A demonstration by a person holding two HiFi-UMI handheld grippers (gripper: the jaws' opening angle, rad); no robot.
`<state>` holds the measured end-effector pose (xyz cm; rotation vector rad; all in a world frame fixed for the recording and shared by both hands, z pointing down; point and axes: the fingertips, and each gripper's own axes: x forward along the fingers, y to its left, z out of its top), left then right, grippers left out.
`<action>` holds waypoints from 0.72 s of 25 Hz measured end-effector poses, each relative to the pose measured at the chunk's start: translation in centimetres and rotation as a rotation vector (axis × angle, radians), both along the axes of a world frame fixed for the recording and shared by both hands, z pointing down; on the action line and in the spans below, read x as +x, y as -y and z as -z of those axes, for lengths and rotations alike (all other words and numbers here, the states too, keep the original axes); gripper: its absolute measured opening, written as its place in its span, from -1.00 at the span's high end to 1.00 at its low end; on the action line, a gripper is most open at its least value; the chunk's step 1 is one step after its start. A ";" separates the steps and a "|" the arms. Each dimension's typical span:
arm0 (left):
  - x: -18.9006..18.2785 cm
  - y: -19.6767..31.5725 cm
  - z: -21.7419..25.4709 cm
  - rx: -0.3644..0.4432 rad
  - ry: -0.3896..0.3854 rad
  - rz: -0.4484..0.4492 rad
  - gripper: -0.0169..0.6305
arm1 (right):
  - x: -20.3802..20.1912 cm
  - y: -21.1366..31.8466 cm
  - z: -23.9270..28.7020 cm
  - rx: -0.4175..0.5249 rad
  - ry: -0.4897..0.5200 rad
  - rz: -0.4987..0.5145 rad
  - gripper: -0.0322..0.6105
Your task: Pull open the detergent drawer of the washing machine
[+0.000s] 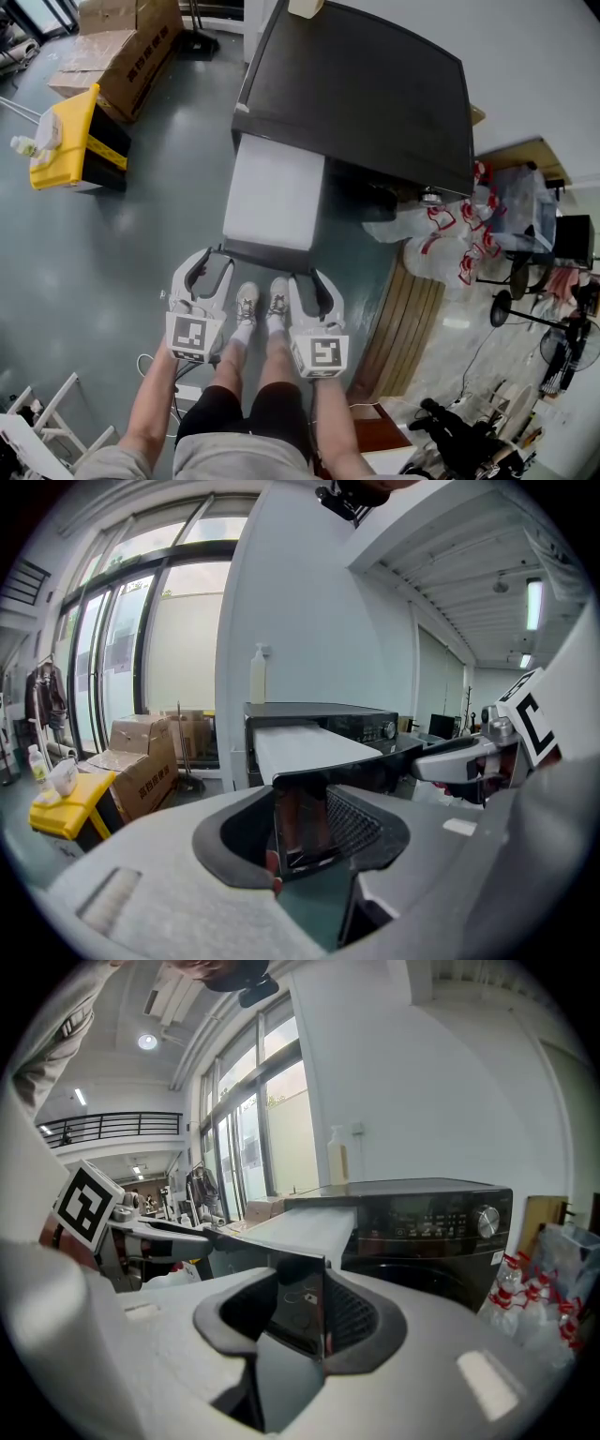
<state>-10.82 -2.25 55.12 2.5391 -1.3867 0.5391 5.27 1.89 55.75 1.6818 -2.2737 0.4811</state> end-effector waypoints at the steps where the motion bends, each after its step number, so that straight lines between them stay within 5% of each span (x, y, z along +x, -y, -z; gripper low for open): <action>1: 0.0 -0.3 0.0 -0.001 0.002 0.000 0.40 | 0.0 -0.2 0.0 -0.001 0.001 0.001 0.41; 18: -0.1 -2.2 0.0 -0.010 0.008 0.006 0.40 | -0.3 -2.0 0.3 -0.006 -0.009 0.021 0.41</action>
